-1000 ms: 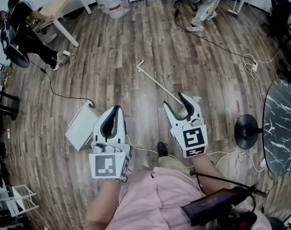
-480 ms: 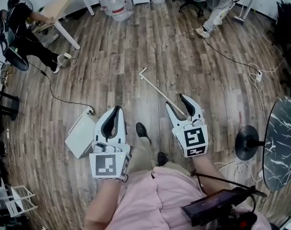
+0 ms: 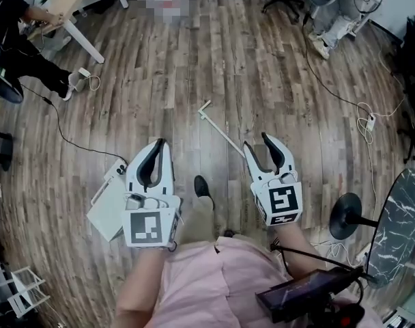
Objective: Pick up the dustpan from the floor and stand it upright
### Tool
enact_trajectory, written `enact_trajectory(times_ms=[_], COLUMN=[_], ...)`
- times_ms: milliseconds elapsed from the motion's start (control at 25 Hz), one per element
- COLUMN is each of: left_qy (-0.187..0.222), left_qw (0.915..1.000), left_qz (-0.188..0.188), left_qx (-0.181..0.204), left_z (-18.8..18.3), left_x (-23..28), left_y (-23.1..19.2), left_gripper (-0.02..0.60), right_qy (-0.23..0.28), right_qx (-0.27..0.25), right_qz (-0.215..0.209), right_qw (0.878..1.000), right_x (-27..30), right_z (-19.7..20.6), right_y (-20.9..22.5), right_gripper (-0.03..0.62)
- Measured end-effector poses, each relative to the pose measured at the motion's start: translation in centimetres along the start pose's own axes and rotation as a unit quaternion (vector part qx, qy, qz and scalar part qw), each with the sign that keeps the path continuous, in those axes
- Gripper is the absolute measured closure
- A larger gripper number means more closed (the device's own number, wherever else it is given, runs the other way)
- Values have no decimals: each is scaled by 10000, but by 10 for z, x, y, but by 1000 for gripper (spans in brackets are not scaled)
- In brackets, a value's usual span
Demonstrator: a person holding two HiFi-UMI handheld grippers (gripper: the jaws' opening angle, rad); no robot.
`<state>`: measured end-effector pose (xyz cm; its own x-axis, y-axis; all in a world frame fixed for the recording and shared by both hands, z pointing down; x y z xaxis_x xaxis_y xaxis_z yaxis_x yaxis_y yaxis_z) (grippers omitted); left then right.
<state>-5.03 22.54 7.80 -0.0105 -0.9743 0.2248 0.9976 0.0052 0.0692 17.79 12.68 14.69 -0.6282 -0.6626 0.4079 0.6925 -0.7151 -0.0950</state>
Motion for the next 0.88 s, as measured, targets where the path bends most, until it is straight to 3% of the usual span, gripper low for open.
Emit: enact_trajectory(times_ms=[360,640,880], left_qy=[14,-9,-43], left_qw=[9995,9997,9998], left_qz=[-184,-176,-165], left_qx=[264,172,54], left_z=[-27,-39,-44], left_x=[104,166,212], left_y=[-109,-124,-121], left_gripper=[561,561,561], right_qy=[114,123,-75], right_qx=[-52,-105,-261], right_qz=[23,-42,-423], right_qw=[9999,9999,9987], right_x=[136,197,240], right_z=[-70,-95,-103], right_y=[22,53,78], right_gripper=[413,413,413])
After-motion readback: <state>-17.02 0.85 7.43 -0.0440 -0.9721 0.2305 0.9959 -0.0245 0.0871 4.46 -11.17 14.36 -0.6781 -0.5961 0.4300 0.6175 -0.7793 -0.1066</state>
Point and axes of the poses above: the fingertips, and each gripper's own axes: x forward along the fingers, y to its right, z out of its underside, the point moved 8 cm from there along -x, backward along the fingers, and after that the axes turned 7 degrees about -y, right-handed, at the moved point
